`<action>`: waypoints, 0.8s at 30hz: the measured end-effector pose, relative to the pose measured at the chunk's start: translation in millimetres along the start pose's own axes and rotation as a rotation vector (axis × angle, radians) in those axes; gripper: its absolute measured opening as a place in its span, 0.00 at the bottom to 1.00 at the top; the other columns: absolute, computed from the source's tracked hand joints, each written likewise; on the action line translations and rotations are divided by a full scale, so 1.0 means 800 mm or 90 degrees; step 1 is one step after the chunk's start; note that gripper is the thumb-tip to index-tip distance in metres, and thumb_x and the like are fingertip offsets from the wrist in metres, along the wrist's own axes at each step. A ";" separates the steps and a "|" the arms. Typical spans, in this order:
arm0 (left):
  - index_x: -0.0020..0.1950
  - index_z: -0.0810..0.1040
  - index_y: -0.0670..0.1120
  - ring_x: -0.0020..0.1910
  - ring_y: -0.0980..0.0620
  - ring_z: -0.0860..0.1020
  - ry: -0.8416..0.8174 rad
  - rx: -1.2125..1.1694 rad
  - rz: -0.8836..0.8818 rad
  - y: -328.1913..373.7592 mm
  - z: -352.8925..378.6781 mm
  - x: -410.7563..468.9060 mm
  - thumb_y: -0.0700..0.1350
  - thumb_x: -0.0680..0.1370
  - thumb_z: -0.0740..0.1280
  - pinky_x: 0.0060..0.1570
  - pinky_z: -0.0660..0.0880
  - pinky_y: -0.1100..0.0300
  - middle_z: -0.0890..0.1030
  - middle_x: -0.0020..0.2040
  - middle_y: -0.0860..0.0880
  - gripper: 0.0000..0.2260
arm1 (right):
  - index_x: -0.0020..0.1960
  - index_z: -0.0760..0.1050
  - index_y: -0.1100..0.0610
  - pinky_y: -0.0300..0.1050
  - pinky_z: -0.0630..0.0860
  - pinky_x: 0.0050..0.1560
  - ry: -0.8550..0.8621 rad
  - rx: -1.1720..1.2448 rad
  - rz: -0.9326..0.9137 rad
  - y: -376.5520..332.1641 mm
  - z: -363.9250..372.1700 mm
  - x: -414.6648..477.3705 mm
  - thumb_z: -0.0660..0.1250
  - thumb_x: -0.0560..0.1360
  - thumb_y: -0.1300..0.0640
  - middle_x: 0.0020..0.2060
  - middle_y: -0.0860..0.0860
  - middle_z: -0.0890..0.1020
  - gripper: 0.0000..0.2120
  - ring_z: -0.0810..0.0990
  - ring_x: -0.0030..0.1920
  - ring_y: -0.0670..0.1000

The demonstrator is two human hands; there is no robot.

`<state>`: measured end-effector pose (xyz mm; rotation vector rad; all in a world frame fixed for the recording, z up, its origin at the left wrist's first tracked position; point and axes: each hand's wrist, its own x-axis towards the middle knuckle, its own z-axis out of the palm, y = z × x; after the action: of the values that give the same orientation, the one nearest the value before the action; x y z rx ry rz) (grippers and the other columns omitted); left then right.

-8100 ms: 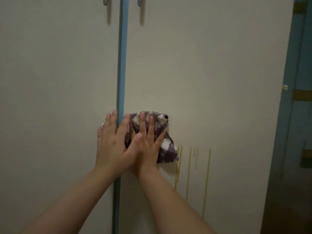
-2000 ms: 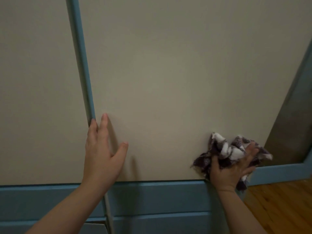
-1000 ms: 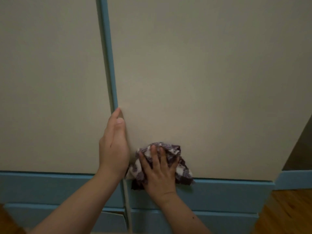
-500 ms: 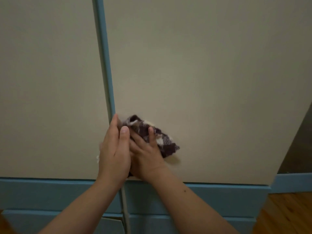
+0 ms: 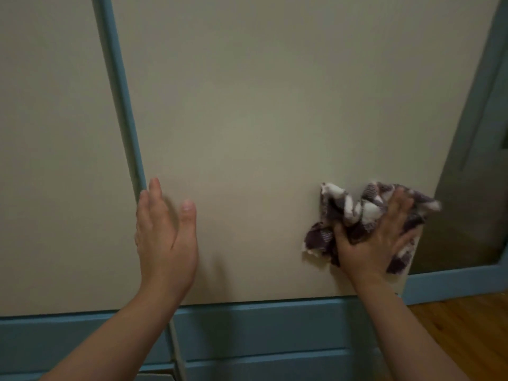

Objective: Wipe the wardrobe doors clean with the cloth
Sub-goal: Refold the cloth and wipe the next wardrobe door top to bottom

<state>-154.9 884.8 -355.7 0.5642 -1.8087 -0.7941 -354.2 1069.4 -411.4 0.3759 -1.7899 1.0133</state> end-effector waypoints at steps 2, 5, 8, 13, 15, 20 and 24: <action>0.75 0.51 0.48 0.74 0.50 0.50 0.022 0.011 -0.004 0.005 0.002 0.002 0.59 0.72 0.49 0.72 0.46 0.51 0.52 0.76 0.44 0.33 | 0.75 0.45 0.61 0.73 0.41 0.66 0.001 0.017 0.065 0.011 -0.002 -0.002 0.59 0.66 0.34 0.73 0.52 0.49 0.49 0.46 0.74 0.54; 0.75 0.51 0.48 0.74 0.48 0.47 0.045 0.093 0.040 0.016 0.003 0.010 0.59 0.72 0.52 0.71 0.43 0.48 0.48 0.76 0.43 0.34 | 0.75 0.46 0.62 0.71 0.38 0.67 0.009 0.030 0.094 0.005 0.001 0.010 0.59 0.65 0.34 0.74 0.51 0.47 0.50 0.44 0.74 0.55; 0.75 0.52 0.48 0.74 0.44 0.46 0.058 0.138 0.139 0.034 -0.001 0.033 0.59 0.72 0.55 0.69 0.43 0.43 0.46 0.76 0.41 0.34 | 0.75 0.45 0.60 0.73 0.39 0.66 0.050 0.050 0.098 -0.006 0.000 0.041 0.59 0.65 0.34 0.73 0.48 0.47 0.50 0.46 0.74 0.57; 0.74 0.56 0.45 0.74 0.39 0.46 0.063 0.170 0.276 0.070 -0.002 0.073 0.60 0.71 0.54 0.68 0.44 0.39 0.49 0.75 0.38 0.35 | 0.75 0.47 0.60 0.71 0.41 0.66 0.082 0.074 0.070 -0.026 -0.012 0.118 0.60 0.66 0.35 0.75 0.52 0.50 0.48 0.47 0.75 0.55; 0.73 0.58 0.43 0.73 0.38 0.48 0.064 0.175 0.328 0.085 0.001 0.086 0.58 0.71 0.55 0.68 0.45 0.39 0.51 0.75 0.37 0.33 | 0.75 0.48 0.60 0.70 0.41 0.67 0.080 0.084 0.053 -0.039 -0.018 0.148 0.60 0.65 0.35 0.75 0.56 0.51 0.48 0.47 0.75 0.55; 0.71 0.63 0.40 0.72 0.36 0.53 0.079 0.158 0.420 0.119 0.005 0.121 0.54 0.72 0.58 0.68 0.51 0.35 0.57 0.72 0.34 0.30 | 0.75 0.47 0.60 0.68 0.37 0.67 0.072 0.076 -0.018 -0.074 -0.030 0.214 0.58 0.65 0.36 0.75 0.55 0.50 0.48 0.46 0.75 0.54; 0.70 0.65 0.39 0.71 0.35 0.55 0.084 0.163 0.456 0.149 0.003 0.149 0.53 0.72 0.59 0.66 0.56 0.33 0.61 0.71 0.34 0.29 | 0.76 0.46 0.55 0.68 0.36 0.66 0.069 0.078 -0.051 -0.104 -0.037 0.263 0.58 0.66 0.34 0.75 0.53 0.51 0.47 0.47 0.75 0.53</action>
<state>-200.9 882.1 -193.6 0.0927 -1.8168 -0.0376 -376.2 1082.6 -184.5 0.4563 -1.6091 1.0698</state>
